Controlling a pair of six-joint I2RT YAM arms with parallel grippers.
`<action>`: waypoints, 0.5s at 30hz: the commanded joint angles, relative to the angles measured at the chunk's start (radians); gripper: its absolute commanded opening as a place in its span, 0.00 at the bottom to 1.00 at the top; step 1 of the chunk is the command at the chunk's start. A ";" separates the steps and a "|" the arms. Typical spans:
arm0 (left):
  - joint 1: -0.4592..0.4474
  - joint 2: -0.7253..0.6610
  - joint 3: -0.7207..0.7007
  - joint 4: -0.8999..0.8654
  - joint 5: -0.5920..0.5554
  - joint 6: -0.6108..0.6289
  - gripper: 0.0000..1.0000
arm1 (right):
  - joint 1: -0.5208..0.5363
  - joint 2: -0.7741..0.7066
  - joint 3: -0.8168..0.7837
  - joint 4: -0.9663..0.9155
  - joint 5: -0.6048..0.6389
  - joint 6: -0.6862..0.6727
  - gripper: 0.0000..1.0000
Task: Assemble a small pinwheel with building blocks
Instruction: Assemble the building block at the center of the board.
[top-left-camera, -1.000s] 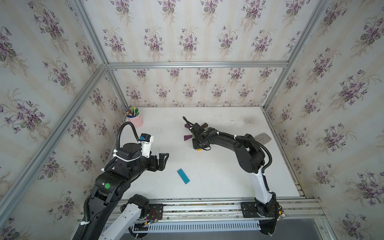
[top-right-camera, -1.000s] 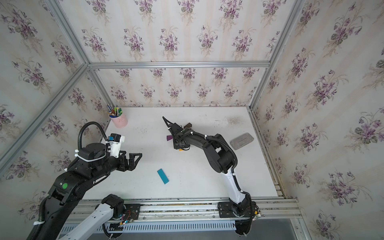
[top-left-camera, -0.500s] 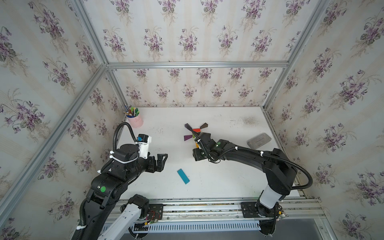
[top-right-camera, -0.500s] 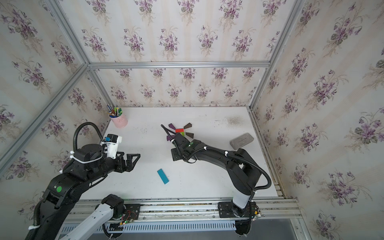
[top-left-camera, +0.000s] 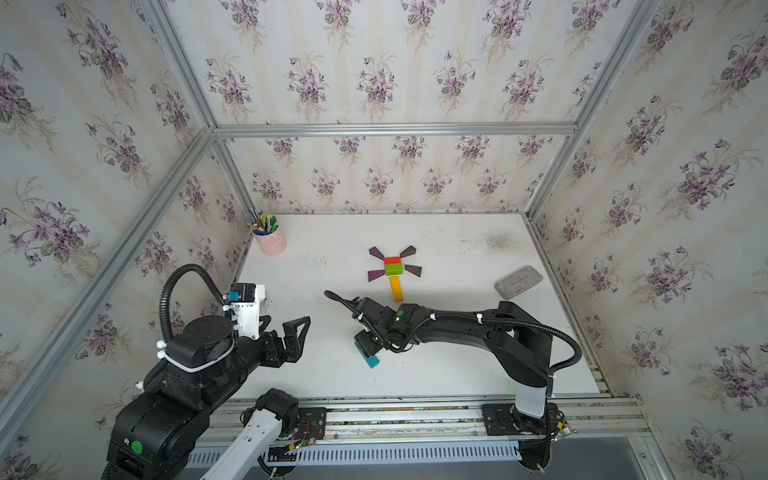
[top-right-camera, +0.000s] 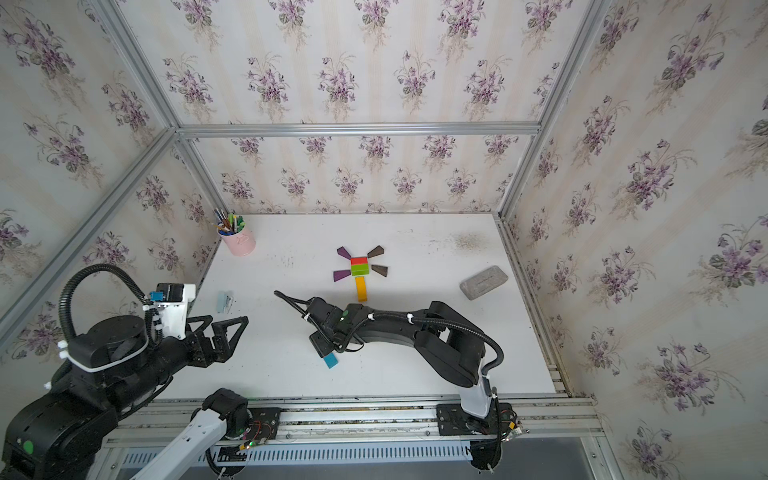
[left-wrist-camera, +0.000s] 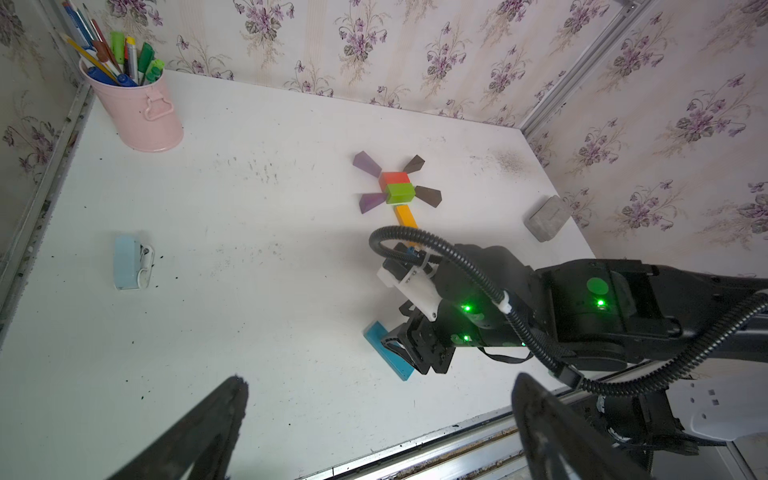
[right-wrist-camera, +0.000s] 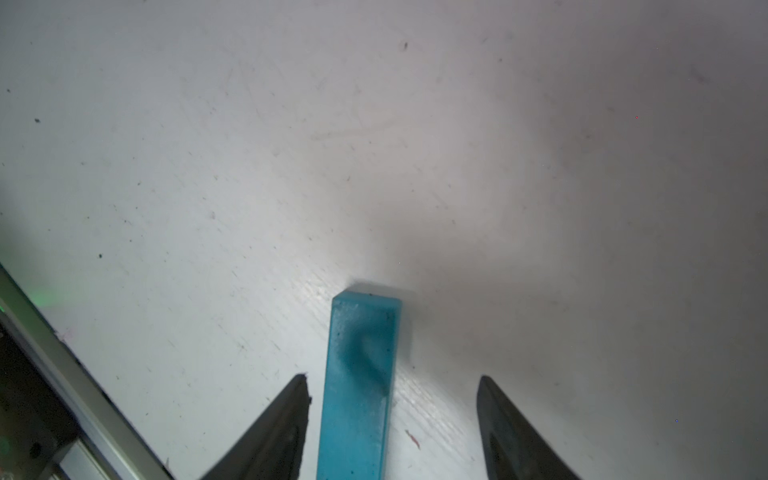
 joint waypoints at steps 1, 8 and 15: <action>0.000 -0.004 0.012 -0.024 -0.025 -0.011 1.00 | 0.003 0.015 0.004 -0.069 0.058 -0.003 0.65; 0.000 -0.006 0.011 -0.023 -0.020 -0.009 1.00 | 0.030 0.064 0.040 -0.134 0.078 -0.002 0.57; -0.001 -0.004 0.005 -0.024 -0.020 -0.003 1.00 | 0.047 0.047 0.038 -0.120 0.068 0.000 0.58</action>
